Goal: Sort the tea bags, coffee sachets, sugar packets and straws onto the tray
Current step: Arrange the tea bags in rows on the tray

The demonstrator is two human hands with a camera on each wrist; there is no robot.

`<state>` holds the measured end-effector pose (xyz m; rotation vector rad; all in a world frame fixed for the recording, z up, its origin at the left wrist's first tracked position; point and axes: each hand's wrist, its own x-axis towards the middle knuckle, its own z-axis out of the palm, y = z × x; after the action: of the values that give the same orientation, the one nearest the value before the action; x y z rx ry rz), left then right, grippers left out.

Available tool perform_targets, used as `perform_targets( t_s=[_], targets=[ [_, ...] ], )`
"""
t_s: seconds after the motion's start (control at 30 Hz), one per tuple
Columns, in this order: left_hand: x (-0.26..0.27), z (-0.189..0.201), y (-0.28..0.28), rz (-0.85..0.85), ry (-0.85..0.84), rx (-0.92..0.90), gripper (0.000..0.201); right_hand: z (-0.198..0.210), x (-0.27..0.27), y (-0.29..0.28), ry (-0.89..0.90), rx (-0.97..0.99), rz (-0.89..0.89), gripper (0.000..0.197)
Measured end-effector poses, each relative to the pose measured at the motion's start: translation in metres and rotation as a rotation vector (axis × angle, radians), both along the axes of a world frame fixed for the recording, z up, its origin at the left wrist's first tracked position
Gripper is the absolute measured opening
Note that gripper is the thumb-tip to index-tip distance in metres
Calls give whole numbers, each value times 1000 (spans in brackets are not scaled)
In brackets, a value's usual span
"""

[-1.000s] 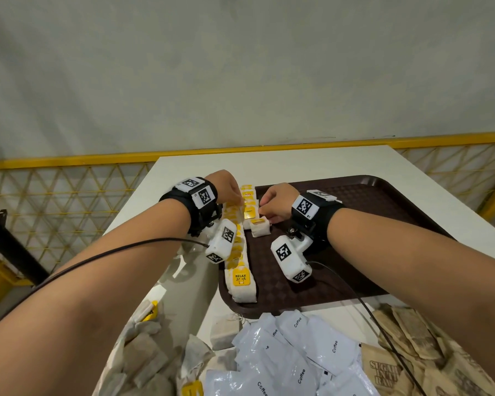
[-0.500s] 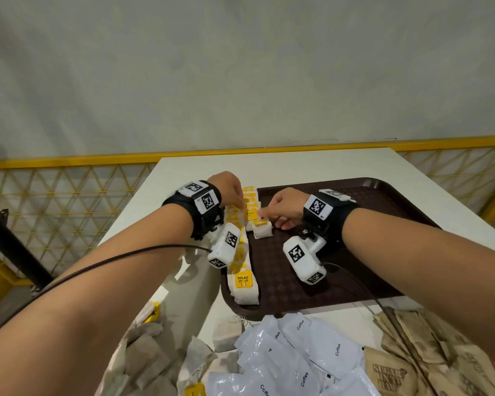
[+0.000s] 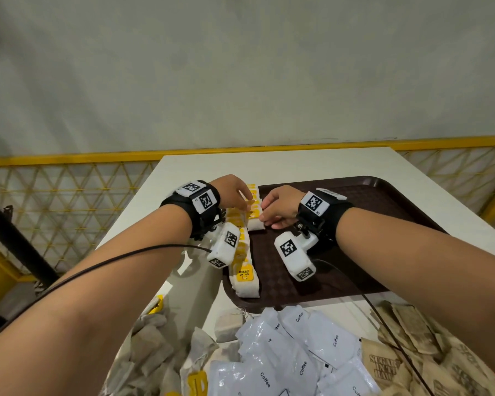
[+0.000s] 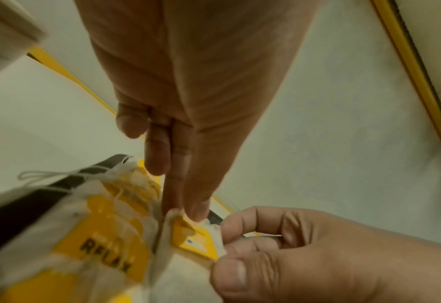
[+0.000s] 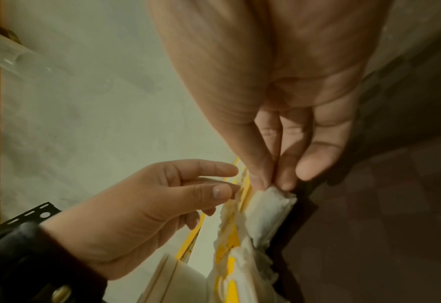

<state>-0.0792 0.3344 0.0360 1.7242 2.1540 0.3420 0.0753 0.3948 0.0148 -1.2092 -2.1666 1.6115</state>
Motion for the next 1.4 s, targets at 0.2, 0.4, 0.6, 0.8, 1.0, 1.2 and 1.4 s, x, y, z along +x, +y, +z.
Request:
perform_targets(
  t_s=[0.2,0.4,0.6,0.8,1.0,1.2,1.4],
  targets=[
    [0,-4,5,-6,-26,-32,17,-7,-3,-3,14,55,-21,26],
    [-5,-5,11,29,-49,-26,7,-11,-8,-3,-65,139,33,22],
    [-4,-9,14,69,-46,-5,8,-14,-11,-1,-184,306,151,26],
    [-11,-2,10,181,8,118,8,-14,-9,0,-184,275,156,27],
    [-18,7,-2,244,-95,71,9,-16,-10,-5,-210,330,167,23],
    [-8,-3,-7,172,-49,33,12,-13,-8,-8,-223,356,200,25],
    [9,-14,1,164,65,-35,21,-14,-10,-8,-244,399,205,26]
  ],
)
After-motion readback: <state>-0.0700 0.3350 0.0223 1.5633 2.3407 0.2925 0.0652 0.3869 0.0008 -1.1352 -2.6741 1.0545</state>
